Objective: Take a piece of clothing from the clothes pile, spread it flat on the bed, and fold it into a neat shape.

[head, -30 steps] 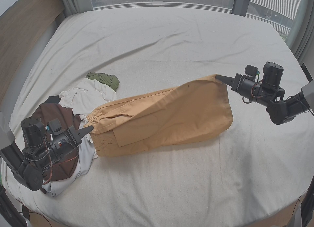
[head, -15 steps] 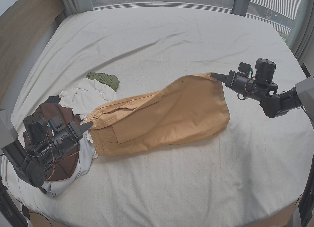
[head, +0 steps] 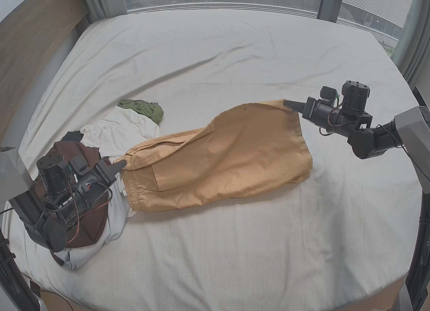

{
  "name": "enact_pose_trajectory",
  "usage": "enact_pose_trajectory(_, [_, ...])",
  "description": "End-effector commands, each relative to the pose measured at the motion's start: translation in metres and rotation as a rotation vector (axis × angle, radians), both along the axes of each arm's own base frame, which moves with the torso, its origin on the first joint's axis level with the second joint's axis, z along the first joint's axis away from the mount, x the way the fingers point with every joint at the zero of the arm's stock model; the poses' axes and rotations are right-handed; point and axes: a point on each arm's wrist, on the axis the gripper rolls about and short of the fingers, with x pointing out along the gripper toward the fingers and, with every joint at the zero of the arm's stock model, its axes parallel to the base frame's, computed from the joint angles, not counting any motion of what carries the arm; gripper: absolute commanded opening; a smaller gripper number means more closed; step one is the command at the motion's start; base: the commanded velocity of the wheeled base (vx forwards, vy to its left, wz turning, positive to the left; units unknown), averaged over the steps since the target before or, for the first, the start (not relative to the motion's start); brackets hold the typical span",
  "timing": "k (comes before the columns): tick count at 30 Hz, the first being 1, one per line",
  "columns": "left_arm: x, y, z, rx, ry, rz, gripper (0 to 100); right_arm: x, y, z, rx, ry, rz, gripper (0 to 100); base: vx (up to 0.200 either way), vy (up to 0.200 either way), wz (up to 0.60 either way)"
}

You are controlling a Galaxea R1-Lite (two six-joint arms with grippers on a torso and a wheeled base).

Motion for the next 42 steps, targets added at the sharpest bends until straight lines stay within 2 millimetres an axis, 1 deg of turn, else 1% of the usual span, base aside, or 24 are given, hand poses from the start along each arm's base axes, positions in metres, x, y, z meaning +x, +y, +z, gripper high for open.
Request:
enact_pose_trajectory(1, [0.005, 0.000, -0.011, 0.003, 0.011, 0.023, 0, 0.006, 0.000, -0.011, -0.003, 0.020, -0.001, 0, 0.000, 0.000, 0.00])
enact_pose_trajectory(4, [0.006, 0.000, -0.014, 0.002, 0.006, 0.031, 0, 0.007, 0.000, -0.011, -0.003, 0.020, -0.001, 0, 0.000, 0.000, 0.00])
enact_pose_trajectory(13, [0.006, 0.002, -0.015, 0.002, 0.008, 0.033, 0, 0.007, 0.002, -0.011, -0.004, 0.018, 0.002, 0, 0.000, 0.000, 0.00])
enact_pose_trajectory(14, [0.007, 0.002, -0.014, 0.000, 0.007, 0.033, 100, 0.007, 0.002, -0.013, -0.005, 0.022, 0.002, 0, 0.000, 0.000, 0.00])
enact_pose_trajectory(15, [0.007, 0.002, -0.014, 0.000, 0.004, 0.033, 100, 0.008, 0.002, -0.014, -0.005, 0.022, 0.000, 100, 0.000, 0.000, 0.00])
enact_pose_trajectory(19, [0.012, 0.008, -0.010, -0.003, -0.017, 0.055, 100, 0.011, 0.002, -0.017, -0.008, 0.022, -0.057, 100, 0.000, 0.000, 0.00])
enact_pose_trajectory(25, [0.012, 0.011, -0.006, -0.004, -0.032, 0.074, 100, 0.004, 0.003, -0.016, -0.012, 0.038, -0.069, 100, 0.000, 0.000, 0.00])
enact_pose_trajectory(26, [0.012, 0.011, -0.005, -0.004, -0.035, 0.074, 100, -0.005, 0.001, -0.010, -0.012, 0.040, -0.069, 100, 0.000, 0.000, 0.00])
enact_pose_trajectory(27, [0.012, 0.011, -0.005, -0.004, -0.035, 0.074, 100, -0.005, 0.001, -0.010, -0.012, 0.040, -0.069, 100, 0.000, 0.000, 0.00])
enact_pose_trajectory(29, [0.009, 0.009, 0.001, -0.006, -0.054, 0.067, 100, -0.023, -0.002, -0.004, -0.013, 0.058, -0.070, 100, 0.000, 0.000, 0.00])
enact_pose_trajectory(31, [0.005, 0.007, 0.007, -0.007, -0.070, 0.059, 100, -0.038, -0.004, -0.001, -0.016, 0.074, -0.084, 100, 0.000, 0.000, 0.00])
enact_pose_trajectory(32, [0.004, 0.006, 0.011, -0.008, -0.080, 0.054, 100, -0.046, -0.005, 0.000, -0.018, 0.078, -0.095, 100, 0.000, 0.000, 0.00])
enact_pose_trajectory(33, [0.003, 0.004, 0.012, -0.009, -0.083, 0.050, 100, -0.049, -0.005, -0.001, -0.016, 0.082, -0.100, 100, 0.000, 0.000, 0.00])
enact_pose_trajectory(34, [0.000, 0.002, 0.016, -0.011, -0.096, 0.044, 100, -0.058, -0.007, -0.002, -0.011, 0.087, -0.105, 100, 0.000, 0.000, 0.00])
enact_pose_trajectory(35, [-0.003, 0.002, 0.020, -0.010, -0.108, 0.037, 100, -0.071, -0.009, -0.005, 0.000, 0.096, -0.103, 100, 0.000, 0.000, 0.00])
enact_pose_trajectory(36, [-0.006, 0.002, 0.022, -0.011, -0.112, 0.031, 100, -0.076, -0.011, -0.008, 0.008, 0.103, -0.105, 100, 0.000, 0.000, 0.00])
enact_pose_trajectory(38, [-0.011, 0.003, 0.030, -0.012, -0.136, 0.027, 100, -0.090, -0.017, -0.022, 0.035, 0.103, -0.114, 100, 0.000, 0.000, 0.00])
enact_pose_trajectory(41, [-0.014, 0.002, 0.033, -0.013, -0.143, 0.021, 100, -0.098, -0.019, -0.030, 0.051, 0.076, -0.114, 100, 0.000, 0.000, 0.00])
enact_pose_trajectory(42, [-0.018, 0.002, 0.037, -0.011, -0.153, 0.013, 100, -0.107, -0.019, -0.037, 0.065, 0.048, -0.111, 100, 0.000, 0.000, 0.00])
